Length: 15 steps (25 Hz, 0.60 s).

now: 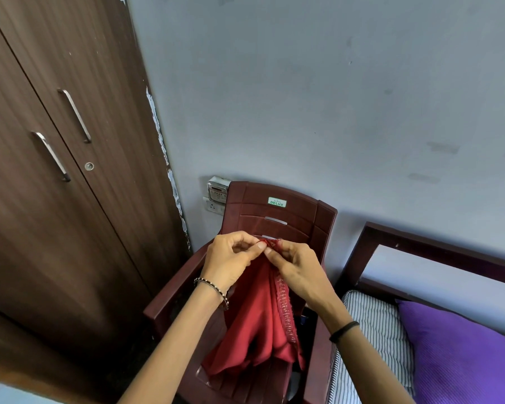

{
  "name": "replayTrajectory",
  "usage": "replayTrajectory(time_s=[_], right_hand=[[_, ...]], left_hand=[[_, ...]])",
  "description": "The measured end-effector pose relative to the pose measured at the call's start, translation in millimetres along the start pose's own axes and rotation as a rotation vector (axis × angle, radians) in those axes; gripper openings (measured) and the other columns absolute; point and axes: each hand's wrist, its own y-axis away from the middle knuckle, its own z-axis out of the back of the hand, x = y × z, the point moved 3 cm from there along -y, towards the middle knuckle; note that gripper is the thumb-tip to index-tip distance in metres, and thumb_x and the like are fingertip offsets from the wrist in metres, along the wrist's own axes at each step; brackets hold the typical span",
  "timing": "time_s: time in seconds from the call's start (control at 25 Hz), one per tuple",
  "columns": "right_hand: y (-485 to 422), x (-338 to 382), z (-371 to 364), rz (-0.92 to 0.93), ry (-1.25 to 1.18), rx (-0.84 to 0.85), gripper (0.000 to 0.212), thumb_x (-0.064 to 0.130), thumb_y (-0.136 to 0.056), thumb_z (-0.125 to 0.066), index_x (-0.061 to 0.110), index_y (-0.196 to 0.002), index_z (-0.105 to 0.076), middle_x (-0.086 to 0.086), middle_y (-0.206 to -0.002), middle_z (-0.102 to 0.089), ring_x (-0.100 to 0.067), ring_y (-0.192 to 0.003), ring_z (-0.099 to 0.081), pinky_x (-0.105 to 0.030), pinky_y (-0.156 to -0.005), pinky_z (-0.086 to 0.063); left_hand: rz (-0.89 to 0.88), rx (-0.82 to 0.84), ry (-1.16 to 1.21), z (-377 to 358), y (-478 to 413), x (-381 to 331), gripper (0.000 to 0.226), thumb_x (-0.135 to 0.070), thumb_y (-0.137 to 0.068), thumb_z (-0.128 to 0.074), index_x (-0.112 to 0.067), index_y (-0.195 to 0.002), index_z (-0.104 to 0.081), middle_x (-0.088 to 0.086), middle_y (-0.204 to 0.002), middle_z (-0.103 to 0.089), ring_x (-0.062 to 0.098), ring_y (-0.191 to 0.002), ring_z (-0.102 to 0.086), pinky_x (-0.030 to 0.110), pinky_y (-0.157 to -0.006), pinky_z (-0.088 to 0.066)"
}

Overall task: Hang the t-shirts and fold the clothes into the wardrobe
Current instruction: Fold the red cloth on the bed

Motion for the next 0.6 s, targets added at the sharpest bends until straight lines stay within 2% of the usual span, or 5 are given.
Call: replayTrajectory(time_s=[0.16, 0.28, 0.4, 0.52, 0.6], right_hand=[[-8.3, 11.6, 2.5, 0.076, 0.19, -0.129, 0.011, 0.023, -0.099, -0.067, 0.021, -0.093, -0.076, 0.008, -0.086, -0.073, 0.004, -0.073, -0.059, -0.016, -0.068, -0.045], [-12.8, 25.4, 8.0, 0.105, 0.181, -0.143, 0.012, 0.018, -0.099, -0.065, 0.021, -0.098, -0.077, 0.014, -0.09, -0.074, 0.01, -0.084, -0.063, -0.009, -0.074, -0.044], [-19.0, 35.2, 16.6, 0.121, 0.165, -0.142, 0.016, 0.019, -0.1, -0.064, 0.019, -0.105, -0.079, 0.014, -0.099, -0.077, 0.007, -0.098, -0.067, -0.014, -0.086, -0.049], [-21.6, 43.1, 22.4, 0.124, 0.152, -0.145, 0.018, 0.021, -0.1, -0.064, 0.023, -0.11, -0.079, 0.014, -0.102, -0.078, 0.004, -0.101, -0.068, -0.019, -0.091, -0.051], [-24.3, 48.4, 22.7, 0.137, 0.165, -0.164, 0.018, 0.021, -0.1, -0.064, 0.025, -0.11, -0.079, 0.015, -0.1, -0.078, 0.004, -0.099, -0.068, -0.02, -0.089, -0.052]], left_hand=[[-0.102, -0.076, -0.15, -2.5, 0.2, -7.7, 0.014, -0.042, -0.085, -0.072, -0.029, -0.08, -0.07, -0.014, -0.068, -0.071, -0.002, -0.063, -0.063, 0.024, -0.068, -0.052], [-0.1, 0.004, -0.087, -3.0, -2.1, -9.8, 0.024, -0.051, -0.082, -0.072, -0.028, -0.083, -0.067, -0.014, -0.068, -0.071, -0.003, -0.061, -0.061, 0.019, -0.064, -0.048], [-0.137, 0.134, 0.037, -1.6, -4.0, -11.9, 0.02, -0.043, -0.082, -0.075, -0.024, -0.081, -0.07, -0.01, -0.068, -0.069, -0.001, -0.065, -0.06, 0.02, -0.068, -0.046], [-0.263, 0.073, 0.121, 5.7, -6.6, -16.8, 0.017, -0.036, -0.089, -0.07, -0.021, -0.082, -0.068, -0.011, -0.074, -0.065, 0.003, -0.073, -0.058, 0.023, -0.074, -0.047], [-0.281, 0.035, 0.154, 5.9, -9.1, -21.3, 0.018, -0.036, -0.093, -0.065, -0.019, -0.086, -0.063, -0.012, -0.073, -0.062, 0.004, -0.071, -0.055, 0.024, -0.071, -0.045]])
